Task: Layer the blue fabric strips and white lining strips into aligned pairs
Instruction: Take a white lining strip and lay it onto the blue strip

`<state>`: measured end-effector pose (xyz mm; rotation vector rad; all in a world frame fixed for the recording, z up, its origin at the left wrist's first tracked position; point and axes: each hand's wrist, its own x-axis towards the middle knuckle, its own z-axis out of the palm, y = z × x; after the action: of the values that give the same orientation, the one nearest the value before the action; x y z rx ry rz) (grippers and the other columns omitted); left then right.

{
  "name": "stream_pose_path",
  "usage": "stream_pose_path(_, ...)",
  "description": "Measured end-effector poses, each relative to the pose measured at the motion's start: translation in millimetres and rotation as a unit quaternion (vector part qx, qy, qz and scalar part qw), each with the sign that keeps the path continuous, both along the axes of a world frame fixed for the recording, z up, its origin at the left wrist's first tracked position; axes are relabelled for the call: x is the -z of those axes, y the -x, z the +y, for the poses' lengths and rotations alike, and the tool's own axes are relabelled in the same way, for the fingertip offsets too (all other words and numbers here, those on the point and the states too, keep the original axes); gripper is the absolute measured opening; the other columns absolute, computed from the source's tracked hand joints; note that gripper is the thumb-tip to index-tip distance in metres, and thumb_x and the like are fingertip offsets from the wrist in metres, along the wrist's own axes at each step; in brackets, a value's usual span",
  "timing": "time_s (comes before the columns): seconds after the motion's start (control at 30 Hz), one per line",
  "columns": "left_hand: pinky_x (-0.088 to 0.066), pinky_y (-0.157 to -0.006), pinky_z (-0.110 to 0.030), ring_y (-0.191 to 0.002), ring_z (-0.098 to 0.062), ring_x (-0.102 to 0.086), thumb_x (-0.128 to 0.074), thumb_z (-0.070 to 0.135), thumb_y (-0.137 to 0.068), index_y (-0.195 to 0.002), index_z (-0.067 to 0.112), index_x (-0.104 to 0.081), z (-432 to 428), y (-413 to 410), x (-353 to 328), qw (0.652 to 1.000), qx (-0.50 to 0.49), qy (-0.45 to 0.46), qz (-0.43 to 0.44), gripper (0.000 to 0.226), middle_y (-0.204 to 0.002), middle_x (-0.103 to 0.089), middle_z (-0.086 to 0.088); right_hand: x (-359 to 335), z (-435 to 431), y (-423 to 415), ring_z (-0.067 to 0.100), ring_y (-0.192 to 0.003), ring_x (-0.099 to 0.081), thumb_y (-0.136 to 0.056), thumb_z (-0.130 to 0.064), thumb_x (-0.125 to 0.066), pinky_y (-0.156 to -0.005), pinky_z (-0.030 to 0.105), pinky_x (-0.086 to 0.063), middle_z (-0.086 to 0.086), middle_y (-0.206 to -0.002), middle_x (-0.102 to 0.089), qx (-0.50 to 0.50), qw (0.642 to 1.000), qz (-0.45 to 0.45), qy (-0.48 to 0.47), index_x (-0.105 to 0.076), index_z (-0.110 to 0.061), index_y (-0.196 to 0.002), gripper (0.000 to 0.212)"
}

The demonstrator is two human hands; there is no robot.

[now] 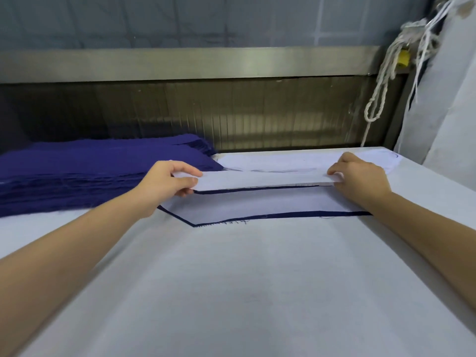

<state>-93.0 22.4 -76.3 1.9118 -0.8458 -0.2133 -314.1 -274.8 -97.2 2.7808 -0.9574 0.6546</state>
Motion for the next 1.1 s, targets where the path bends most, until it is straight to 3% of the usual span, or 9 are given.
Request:
stream_pose_path(0.2, -0.048, -0.064, -0.023, -0.063, -0.010, -0.060, -0.061, 0.012, -0.089, -0.080, 0.021, -0.072, 16.0, 5.7, 15.5, 0.998, 0.003, -0.005, -0.068, 0.017, -0.096, -0.066, 0.006, 1.9, -0.7, 18.8, 0.031, -0.091, -0.059, -0.085, -0.014, -0.059, -0.067, 0.030, -0.039, 0.002, -0.113, -0.057, 0.028, 0.999, -0.008, -0.013, -0.070, -0.022, -0.100, 0.021)
stream_pose_path(0.33, -0.037, -0.056, -0.006, -0.054, 0.007, -0.050, -0.064, 0.012, -0.086, -0.077, 0.028, -0.069, 23.6, 6.1, 20.6, 0.986, -0.006, -0.055, -0.155, 0.018, -0.086, -0.065, 0.018, 1.5, -3.4, 28.3, 0.028, -0.090, -0.057, -0.081, -0.005, -0.057, -0.068, 0.030, -0.040, 0.003, -0.105, -0.063, 0.033, 0.994, -0.071, -0.069, -0.074, -0.020, -0.085, 0.023)
stream_pose_path(0.47, -0.036, -0.057, -0.005, -0.051, 0.005, -0.049, -0.064, 0.013, -0.085, -0.076, 0.034, -0.065, 29.6, 4.2, 21.7, 0.980, -0.003, -0.081, -0.184, 0.023, -0.084, -0.064, 0.022, -0.3, -5.3, 30.6, 0.024, -0.089, -0.058, -0.081, -0.004, -0.059, -0.076, 0.035, -0.047, -0.001, -0.098, -0.064, 0.007, 0.986, -0.111, -0.123, -0.071, -0.022, -0.074, 0.023)
stream_pose_path(0.57, -0.036, -0.055, -0.006, -0.052, 0.003, -0.048, -0.063, 0.012, -0.086, -0.079, 0.030, -0.066, 30.2, 1.7, 22.1, 0.979, -0.018, -0.070, -0.192, 0.020, -0.077, -0.062, 0.021, -1.2, -6.2, 30.7, 0.021, -0.087, -0.055, -0.078, 0.000, -0.059, -0.074, 0.031, -0.043, -0.003, -0.093, -0.060, -0.020, 0.982, -0.127, -0.139, -0.066, -0.023, -0.068, 0.026)
stream_pose_path(0.73, -0.035, -0.054, -0.003, -0.056, 0.011, -0.050, -0.062, 0.009, -0.086, -0.085, 0.019, -0.070, 30.7, -2.4, 24.6, 0.975, -0.036, -0.069, -0.206, 0.012, -0.068, -0.058, 0.020, 0.1, -8.6, 30.9, 0.021, -0.083, -0.052, -0.076, 0.011, -0.053, -0.075, 0.026, -0.037, 0.002, -0.091, -0.057, -0.050, 0.965, -0.163, -0.199, -0.065, -0.013, -0.067, 0.029)
stream_pose_path(0.9, -0.036, -0.059, -0.004, -0.063, 0.000, -0.052, -0.064, 0.012, -0.085, -0.084, 0.025, -0.066, 31.7, -4.8, 26.0, 0.967, -0.025, -0.107, -0.229, 0.013, -0.084, -0.065, 0.013, 0.3, -10.3, 33.1, 0.019, -0.063, -0.053, -0.085, 0.003, -0.037, -0.054, 0.025, -0.038, 0.005, -0.071, -0.061, -0.051, 0.918, -0.234, -0.317, -0.063, -0.015, -0.063, 0.038)
stream_pose_path(1.0, -0.036, -0.060, -0.007, -0.065, -0.005, -0.050, -0.064, 0.013, -0.086, -0.087, 0.025, -0.066, 32.6, -6.4, 26.4, 0.963, -0.023, -0.119, -0.240, 0.012, -0.087, -0.064, 0.012, 0.7, -9.4, 32.9, 0.015, -0.065, -0.052, -0.089, -0.007, -0.048, -0.058, 0.025, -0.041, 0.000, -0.076, -0.063, -0.066, 0.913, -0.240, -0.322, -0.065, -0.013, -0.070, 0.026)
stream_pose_path(1.1, -0.036, -0.058, -0.005, -0.060, -0.005, -0.049, -0.065, 0.012, -0.085, -0.086, 0.025, -0.067, 34.0, -6.4, 25.1, 0.964, -0.022, -0.114, -0.240, 0.014, -0.082, -0.061, 0.022, 2.4, -9.6, 32.8, 0.011, -0.062, -0.051, -0.082, -0.001, -0.062, -0.058, 0.021, -0.039, -0.002, -0.074, -0.063, -0.059, 0.933, -0.200, -0.293, -0.067, -0.013, -0.079, 0.014)
